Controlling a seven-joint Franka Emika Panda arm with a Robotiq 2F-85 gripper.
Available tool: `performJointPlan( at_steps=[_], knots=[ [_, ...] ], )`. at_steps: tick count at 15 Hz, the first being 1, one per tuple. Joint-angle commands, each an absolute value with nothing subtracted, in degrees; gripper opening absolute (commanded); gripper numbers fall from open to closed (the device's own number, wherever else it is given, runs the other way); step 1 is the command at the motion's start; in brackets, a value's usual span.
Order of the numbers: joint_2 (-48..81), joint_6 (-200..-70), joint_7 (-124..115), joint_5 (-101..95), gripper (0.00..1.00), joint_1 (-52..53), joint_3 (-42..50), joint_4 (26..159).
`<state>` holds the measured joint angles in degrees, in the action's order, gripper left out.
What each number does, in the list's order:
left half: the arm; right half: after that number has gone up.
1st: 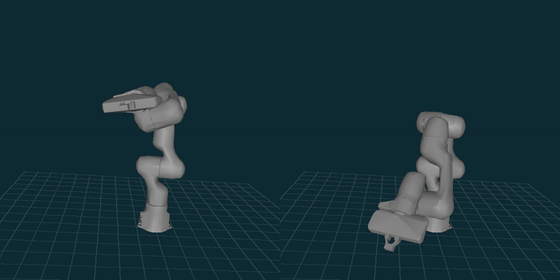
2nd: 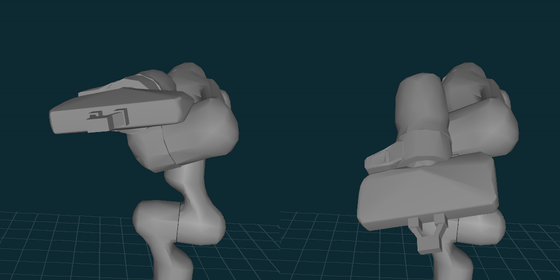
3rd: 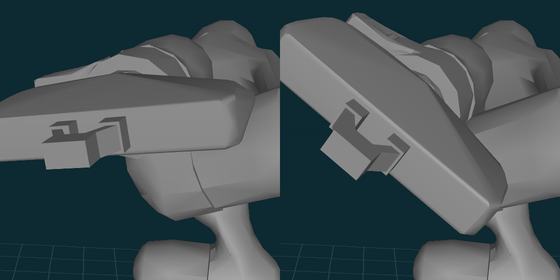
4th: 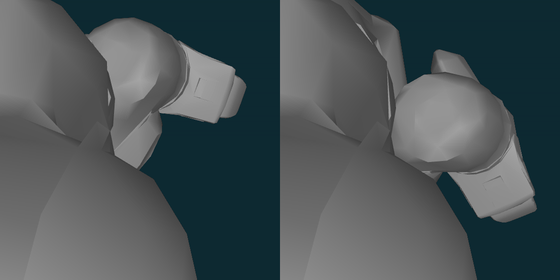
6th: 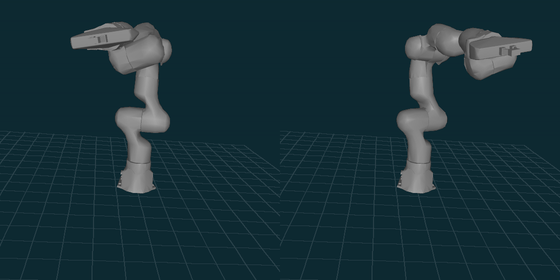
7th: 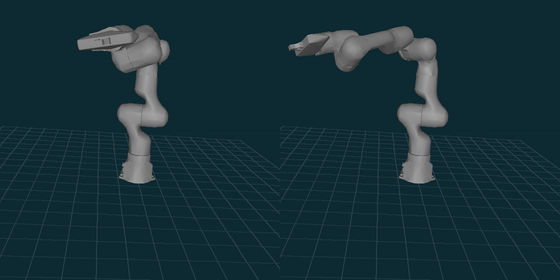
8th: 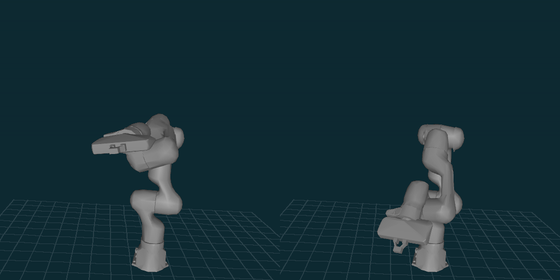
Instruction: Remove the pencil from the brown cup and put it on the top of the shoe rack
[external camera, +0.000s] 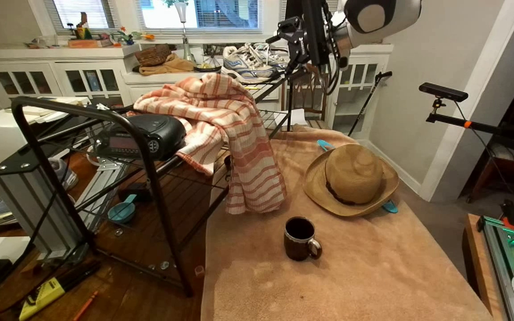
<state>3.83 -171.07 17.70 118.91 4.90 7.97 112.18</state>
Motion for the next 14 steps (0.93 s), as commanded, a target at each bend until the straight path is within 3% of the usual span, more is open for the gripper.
performJointPlan(
  at_steps=[1, 8, 14],
  knots=[
    [-2.01, -166.2, 10.47, 103.87, 1.0, 2.61, 4.66, 123.83],
    [-8.18, -160.93, -0.92, 72.08, 1.0, 2.27, 5.33, 136.2],
    [-11.37, -155.06, -10.88, 44.51, 1.0, -5.57, 2.44, 140.22]
  ],
)
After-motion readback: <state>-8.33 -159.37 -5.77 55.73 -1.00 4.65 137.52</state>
